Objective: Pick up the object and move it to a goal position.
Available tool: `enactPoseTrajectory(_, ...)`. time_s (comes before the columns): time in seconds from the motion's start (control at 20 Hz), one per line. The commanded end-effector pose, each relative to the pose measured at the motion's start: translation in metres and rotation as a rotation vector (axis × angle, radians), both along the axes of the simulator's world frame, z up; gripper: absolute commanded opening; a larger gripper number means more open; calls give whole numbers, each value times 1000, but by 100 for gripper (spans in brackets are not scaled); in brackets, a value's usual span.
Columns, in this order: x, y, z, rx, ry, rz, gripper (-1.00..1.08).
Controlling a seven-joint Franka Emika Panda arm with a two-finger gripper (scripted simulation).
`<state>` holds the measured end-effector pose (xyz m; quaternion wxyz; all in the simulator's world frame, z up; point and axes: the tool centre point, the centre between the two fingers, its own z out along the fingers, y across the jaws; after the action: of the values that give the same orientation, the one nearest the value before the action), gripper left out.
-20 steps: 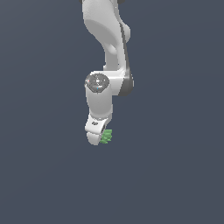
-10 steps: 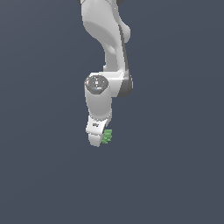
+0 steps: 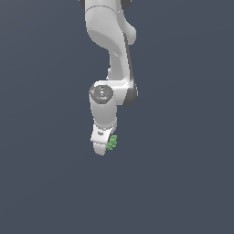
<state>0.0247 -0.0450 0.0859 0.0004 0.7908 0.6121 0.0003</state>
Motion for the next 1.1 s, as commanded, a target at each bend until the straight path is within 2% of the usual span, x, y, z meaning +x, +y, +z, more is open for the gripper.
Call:
enactPoseTrajectory(0.0,-1,0,-14,0,1,1,100)
enactPoseTrajectory(0.35,0,0,-28,0,1,2,100)
enactPoseTrajectory(0.4,0,0,-28,0,1,2,-100)
enactPoseTrajectory(1.05,1,-4,-27,0,1,2,-100)
